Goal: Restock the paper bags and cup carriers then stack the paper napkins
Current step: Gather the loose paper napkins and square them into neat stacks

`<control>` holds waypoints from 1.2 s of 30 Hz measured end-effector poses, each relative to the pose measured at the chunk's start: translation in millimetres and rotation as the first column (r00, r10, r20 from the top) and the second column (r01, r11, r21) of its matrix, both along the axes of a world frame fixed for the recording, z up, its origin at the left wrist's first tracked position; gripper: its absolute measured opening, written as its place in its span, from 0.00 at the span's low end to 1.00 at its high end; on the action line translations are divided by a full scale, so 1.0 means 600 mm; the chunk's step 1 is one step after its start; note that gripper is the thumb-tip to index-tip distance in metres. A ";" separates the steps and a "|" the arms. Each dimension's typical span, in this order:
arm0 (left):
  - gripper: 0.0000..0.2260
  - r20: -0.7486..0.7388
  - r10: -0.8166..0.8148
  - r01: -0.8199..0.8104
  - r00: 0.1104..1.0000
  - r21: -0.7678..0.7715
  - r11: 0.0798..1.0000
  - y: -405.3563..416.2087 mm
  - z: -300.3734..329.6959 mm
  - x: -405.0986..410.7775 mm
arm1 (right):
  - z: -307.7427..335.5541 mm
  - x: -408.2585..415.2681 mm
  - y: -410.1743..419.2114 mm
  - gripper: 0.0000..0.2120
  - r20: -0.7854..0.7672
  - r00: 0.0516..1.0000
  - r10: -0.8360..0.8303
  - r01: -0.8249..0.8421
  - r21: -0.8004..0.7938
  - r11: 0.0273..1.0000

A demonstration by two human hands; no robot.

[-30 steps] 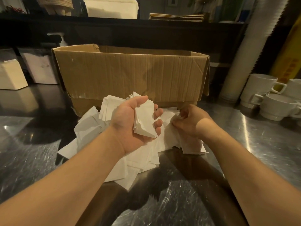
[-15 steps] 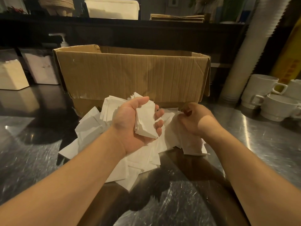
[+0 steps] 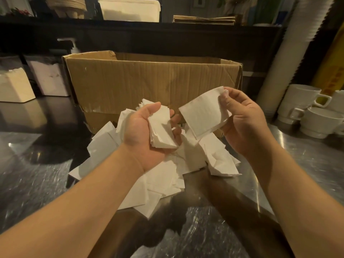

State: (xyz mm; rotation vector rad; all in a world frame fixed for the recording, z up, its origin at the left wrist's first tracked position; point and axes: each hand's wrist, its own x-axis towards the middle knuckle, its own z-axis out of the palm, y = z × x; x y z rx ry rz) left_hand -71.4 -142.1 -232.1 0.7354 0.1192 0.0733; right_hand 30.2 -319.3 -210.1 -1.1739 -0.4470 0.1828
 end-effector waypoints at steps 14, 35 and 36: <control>0.20 -0.027 0.060 -0.060 0.998 0.011 0.998 0.000 -0.002 0.001 | -0.026 -0.005 0.020 0.07 0.305 0.912 0.274 0.176 -0.895 0.410; 0.20 -0.083 0.075 -0.071 0.994 0.045 0.996 0.003 -0.011 0.006 | -0.032 -0.014 0.032 0.10 0.296 0.835 0.464 0.256 -0.955 0.150; 0.19 -0.086 0.076 -0.072 0.993 0.045 0.996 0.003 -0.012 0.006 | -0.033 -0.013 0.031 0.11 0.310 0.831 0.462 0.268 -0.951 0.154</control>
